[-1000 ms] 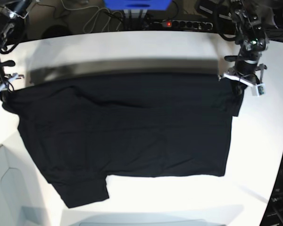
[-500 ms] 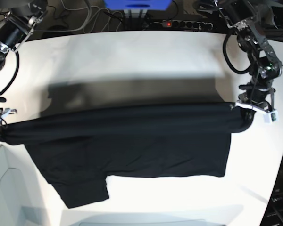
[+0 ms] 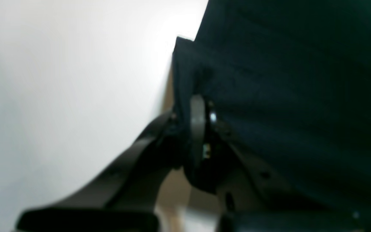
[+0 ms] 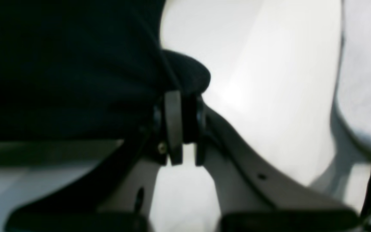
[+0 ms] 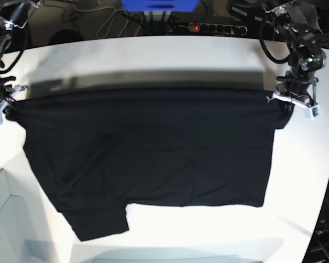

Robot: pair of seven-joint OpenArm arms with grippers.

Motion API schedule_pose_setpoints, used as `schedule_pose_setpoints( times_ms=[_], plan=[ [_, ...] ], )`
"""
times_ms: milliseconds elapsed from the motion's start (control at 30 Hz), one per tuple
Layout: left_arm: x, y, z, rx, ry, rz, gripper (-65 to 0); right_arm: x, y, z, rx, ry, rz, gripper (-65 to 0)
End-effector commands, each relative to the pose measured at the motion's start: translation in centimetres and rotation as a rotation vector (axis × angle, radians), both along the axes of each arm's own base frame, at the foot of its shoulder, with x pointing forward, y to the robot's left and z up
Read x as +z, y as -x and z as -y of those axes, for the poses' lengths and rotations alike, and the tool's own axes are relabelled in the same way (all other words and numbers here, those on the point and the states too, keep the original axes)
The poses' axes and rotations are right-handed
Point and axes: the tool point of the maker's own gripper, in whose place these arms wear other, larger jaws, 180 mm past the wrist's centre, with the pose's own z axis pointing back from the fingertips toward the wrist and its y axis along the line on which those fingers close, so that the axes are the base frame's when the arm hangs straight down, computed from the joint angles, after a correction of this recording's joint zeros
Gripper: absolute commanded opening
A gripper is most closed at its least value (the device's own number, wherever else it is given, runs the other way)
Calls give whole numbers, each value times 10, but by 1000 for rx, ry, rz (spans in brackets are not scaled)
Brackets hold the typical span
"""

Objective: Fold the T-shirt properly
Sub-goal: 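Grasp the folded edge with both grippers and drag the shirt back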

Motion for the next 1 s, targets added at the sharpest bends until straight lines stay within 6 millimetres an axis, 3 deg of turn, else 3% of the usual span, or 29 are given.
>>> schedule_pose_setpoints(
  times_ms=[0,333,467,733,967],
  plan=[
    [13,-2,-13,15,-61,32,-649,15,-2,15,-8,59,21,-650],
    [-12,12,10,45,24,-3,-649,27,41,22,-117,82,52,-650],
    [-21,28,11,45,28,-43,-649,15,60,24,-140,70,6,-650],
    [-38,65,8,50,20,-136,-649,-10,78,25,-163,16,-19,-650],
    [-48,90,9,53,21,-199,-649,-16,92,25,-161,18,-52,-650]
  ],
)
